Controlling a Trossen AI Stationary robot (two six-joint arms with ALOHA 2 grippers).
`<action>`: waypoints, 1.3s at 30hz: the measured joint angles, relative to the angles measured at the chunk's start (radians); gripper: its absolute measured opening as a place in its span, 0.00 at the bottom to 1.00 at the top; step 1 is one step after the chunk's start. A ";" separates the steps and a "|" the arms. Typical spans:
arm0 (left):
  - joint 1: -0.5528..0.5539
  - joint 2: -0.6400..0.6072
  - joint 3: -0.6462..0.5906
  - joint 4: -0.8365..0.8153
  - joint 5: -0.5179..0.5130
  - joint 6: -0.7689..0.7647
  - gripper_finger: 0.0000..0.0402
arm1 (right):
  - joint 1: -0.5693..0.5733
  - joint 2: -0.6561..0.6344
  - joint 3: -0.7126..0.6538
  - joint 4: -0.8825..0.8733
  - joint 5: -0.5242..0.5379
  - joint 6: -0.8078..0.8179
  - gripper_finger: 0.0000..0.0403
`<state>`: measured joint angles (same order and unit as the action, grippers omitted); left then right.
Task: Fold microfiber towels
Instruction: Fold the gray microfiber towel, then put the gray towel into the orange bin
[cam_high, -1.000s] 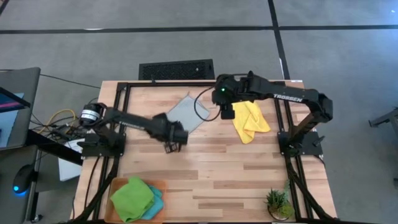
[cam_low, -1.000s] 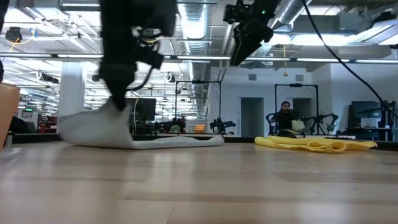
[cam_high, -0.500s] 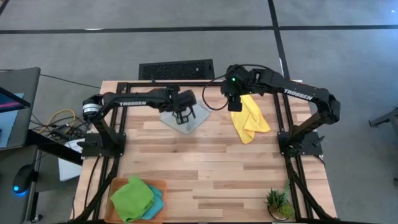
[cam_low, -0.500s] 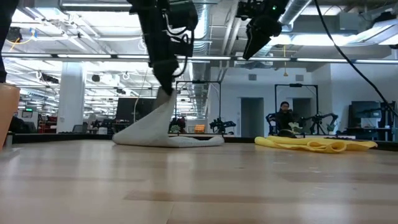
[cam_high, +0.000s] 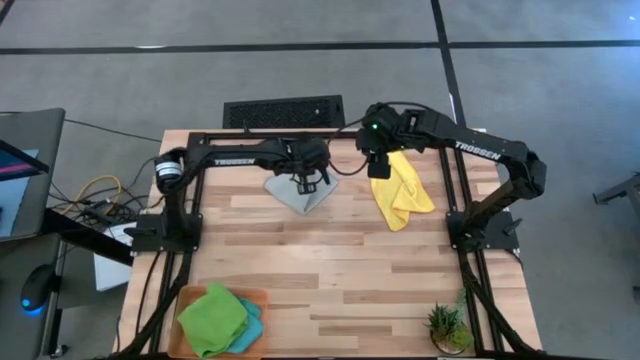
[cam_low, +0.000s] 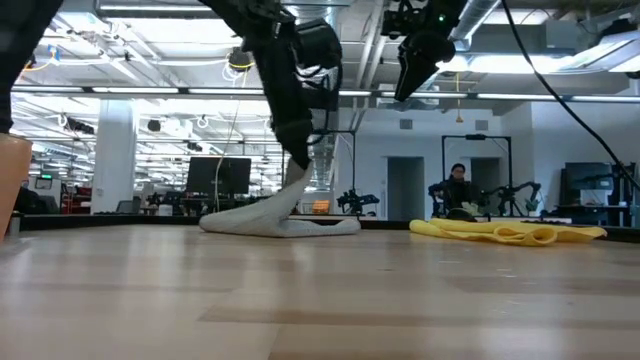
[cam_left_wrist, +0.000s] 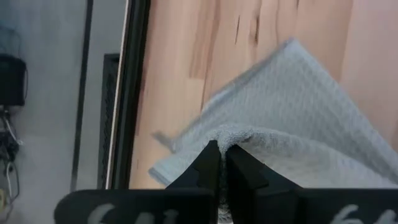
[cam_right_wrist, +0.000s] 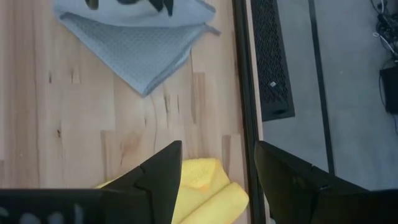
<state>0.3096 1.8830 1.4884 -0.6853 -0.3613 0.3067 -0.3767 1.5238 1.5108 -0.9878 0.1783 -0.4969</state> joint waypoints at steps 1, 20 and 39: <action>0.000 0.015 0.017 0.001 0.008 0.003 0.01 | 0.000 0.000 0.000 0.000 0.000 0.000 0.56; -0.008 0.084 0.062 -0.012 0.043 0.029 0.16 | 0.001 0.000 0.000 -0.007 0.001 0.001 0.56; -0.037 -0.034 0.046 -0.293 0.112 -0.221 0.35 | 0.002 0.000 0.000 -0.007 -0.094 0.003 0.56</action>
<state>0.2722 1.8487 1.5341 -0.9787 -0.2489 0.0854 -0.3745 1.5238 1.5108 -0.9947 0.0844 -0.4938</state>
